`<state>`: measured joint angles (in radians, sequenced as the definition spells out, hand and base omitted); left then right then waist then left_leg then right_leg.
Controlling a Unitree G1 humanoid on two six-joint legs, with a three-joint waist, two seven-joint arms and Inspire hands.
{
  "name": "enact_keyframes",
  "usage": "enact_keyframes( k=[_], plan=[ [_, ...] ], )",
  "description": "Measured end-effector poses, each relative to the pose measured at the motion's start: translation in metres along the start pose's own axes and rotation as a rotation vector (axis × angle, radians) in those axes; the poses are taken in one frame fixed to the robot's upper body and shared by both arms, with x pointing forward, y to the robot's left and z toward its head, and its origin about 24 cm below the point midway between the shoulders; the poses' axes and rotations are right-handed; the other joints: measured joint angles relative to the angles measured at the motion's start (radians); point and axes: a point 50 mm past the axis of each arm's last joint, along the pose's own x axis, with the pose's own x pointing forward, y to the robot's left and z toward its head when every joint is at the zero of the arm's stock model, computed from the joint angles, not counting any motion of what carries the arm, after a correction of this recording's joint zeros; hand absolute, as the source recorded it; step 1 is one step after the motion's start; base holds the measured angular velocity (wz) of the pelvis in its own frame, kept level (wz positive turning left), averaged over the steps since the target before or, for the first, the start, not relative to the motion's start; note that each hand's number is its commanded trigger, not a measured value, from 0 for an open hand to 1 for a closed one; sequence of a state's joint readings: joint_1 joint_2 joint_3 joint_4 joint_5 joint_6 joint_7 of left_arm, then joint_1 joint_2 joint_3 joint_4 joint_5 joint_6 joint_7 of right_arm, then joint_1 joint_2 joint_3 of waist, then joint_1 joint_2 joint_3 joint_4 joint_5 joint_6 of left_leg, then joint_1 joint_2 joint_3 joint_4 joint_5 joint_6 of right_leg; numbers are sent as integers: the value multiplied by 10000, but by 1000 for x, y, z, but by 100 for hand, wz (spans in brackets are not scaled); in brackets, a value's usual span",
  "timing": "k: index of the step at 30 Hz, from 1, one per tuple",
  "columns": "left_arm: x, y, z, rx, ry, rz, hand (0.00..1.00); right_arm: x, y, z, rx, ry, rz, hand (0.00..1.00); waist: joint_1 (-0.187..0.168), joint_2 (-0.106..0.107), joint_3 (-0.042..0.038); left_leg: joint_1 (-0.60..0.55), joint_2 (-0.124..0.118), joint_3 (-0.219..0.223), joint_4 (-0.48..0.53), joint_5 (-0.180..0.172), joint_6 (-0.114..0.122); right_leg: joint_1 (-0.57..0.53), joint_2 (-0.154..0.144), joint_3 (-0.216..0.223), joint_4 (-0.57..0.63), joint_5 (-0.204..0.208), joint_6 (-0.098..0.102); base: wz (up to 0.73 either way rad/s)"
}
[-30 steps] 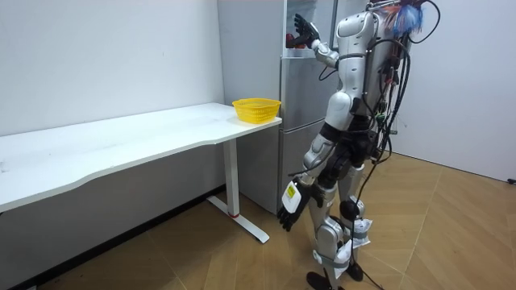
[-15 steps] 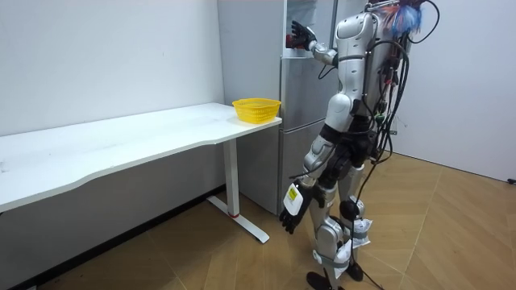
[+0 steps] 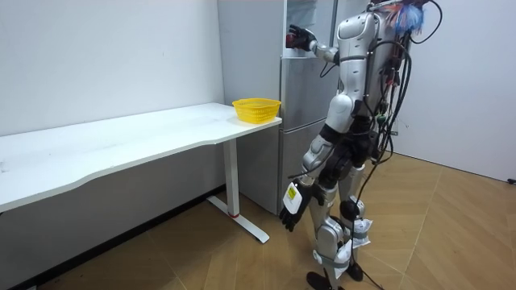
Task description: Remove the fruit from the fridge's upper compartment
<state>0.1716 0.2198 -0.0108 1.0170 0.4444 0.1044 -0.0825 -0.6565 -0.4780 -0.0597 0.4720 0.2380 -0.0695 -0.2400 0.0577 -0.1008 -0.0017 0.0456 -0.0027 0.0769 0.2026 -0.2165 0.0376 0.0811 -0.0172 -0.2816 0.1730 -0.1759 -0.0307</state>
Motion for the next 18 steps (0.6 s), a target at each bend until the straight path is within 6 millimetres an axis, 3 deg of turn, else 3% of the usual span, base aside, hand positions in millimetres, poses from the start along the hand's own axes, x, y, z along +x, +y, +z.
enact_keyframes(
  k=[3, 17, 18],
  plan=[
    [0, 1, -1, -71, 37, 24, 0, 4, -1, -3, -84, 274, 273, 0, -7, -65, -45, 0, 3, 0, 21, -1, -1, 18, -2, -17, 8, 3, -5, 0],
    [0, 5, -6, -358, 503, 176, 0, 11, -21, -10, 1037, 1220, 1481, 0, 13, -84, -36, 6, 4, -177, 102, -2, -5, 133, -15, -212, 11, 11, -15, 3],
    [-1, 6, -7, -452, 560, 212, 0, 11, -24, -11, 991, 1297, 1580, 18, 22, -90, -38, 10, 2, -202, 111, -2, -5, 153, -15, -216, 11, 11, -15, 4]
  ],
)
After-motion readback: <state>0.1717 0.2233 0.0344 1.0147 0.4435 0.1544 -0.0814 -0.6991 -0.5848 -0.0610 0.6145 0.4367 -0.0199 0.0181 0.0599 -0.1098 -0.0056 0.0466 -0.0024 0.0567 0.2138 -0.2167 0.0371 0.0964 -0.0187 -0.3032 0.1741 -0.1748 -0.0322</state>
